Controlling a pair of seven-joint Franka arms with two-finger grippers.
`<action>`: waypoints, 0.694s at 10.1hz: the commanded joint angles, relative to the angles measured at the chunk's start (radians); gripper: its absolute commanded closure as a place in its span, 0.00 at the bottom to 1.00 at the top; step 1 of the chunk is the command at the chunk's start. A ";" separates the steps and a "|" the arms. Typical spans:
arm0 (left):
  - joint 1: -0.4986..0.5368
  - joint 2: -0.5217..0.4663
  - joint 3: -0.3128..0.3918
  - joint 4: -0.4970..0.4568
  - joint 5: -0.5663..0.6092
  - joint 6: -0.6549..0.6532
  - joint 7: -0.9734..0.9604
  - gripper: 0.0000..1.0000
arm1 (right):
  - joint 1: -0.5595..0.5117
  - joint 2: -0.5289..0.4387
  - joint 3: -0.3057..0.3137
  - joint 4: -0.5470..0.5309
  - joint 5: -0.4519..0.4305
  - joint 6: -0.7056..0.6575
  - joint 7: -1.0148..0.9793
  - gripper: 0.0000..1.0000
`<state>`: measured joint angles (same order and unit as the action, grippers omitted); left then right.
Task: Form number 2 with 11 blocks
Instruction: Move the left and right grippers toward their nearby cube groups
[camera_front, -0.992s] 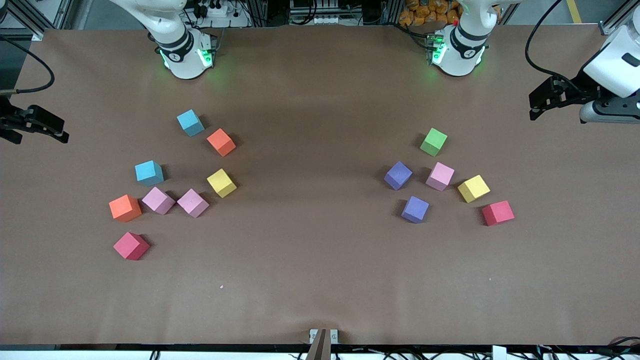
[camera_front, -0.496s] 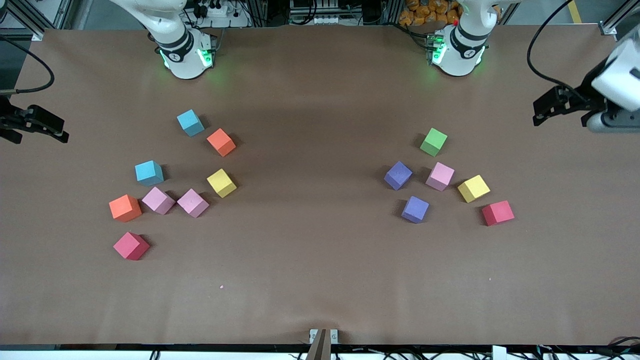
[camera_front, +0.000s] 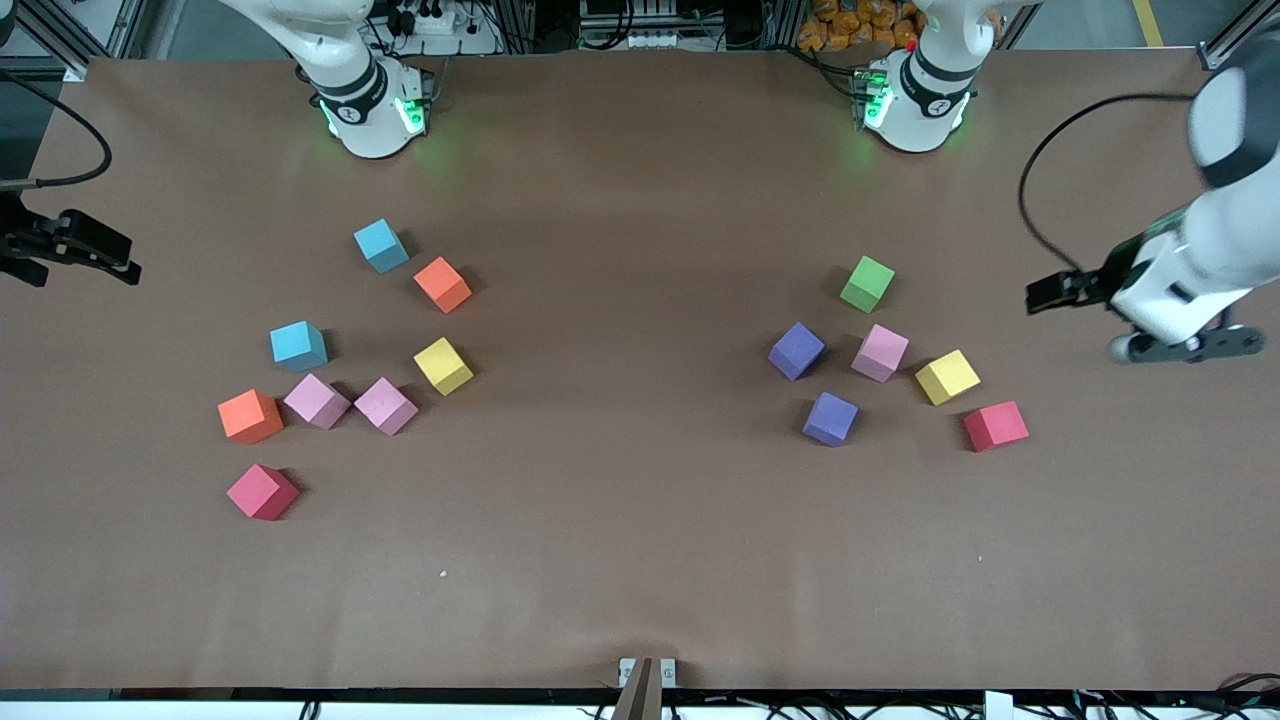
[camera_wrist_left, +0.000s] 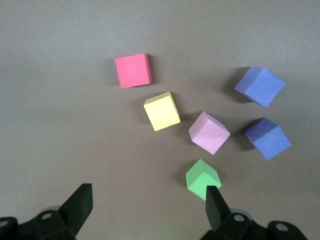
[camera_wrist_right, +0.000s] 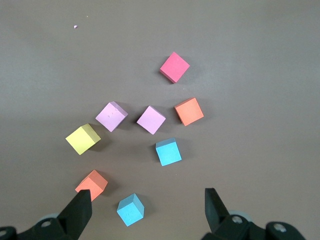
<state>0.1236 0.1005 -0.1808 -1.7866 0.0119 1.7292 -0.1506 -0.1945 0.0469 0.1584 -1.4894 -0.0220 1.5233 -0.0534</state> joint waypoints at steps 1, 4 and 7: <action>0.004 0.007 -0.003 -0.132 -0.012 0.117 -0.075 0.00 | -0.008 -0.007 0.013 -0.015 0.016 0.006 0.010 0.00; 0.007 0.157 -0.003 -0.137 0.053 0.195 -0.220 0.00 | 0.033 0.001 0.015 -0.066 0.016 0.015 0.010 0.00; -0.004 0.223 -0.003 -0.195 0.054 0.373 -0.369 0.00 | 0.079 -0.010 0.016 -0.244 0.022 0.174 0.012 0.00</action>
<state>0.1268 0.3173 -0.1801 -1.9497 0.0416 2.0373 -0.4439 -0.1198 0.0617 0.1738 -1.6520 -0.0148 1.6388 -0.0496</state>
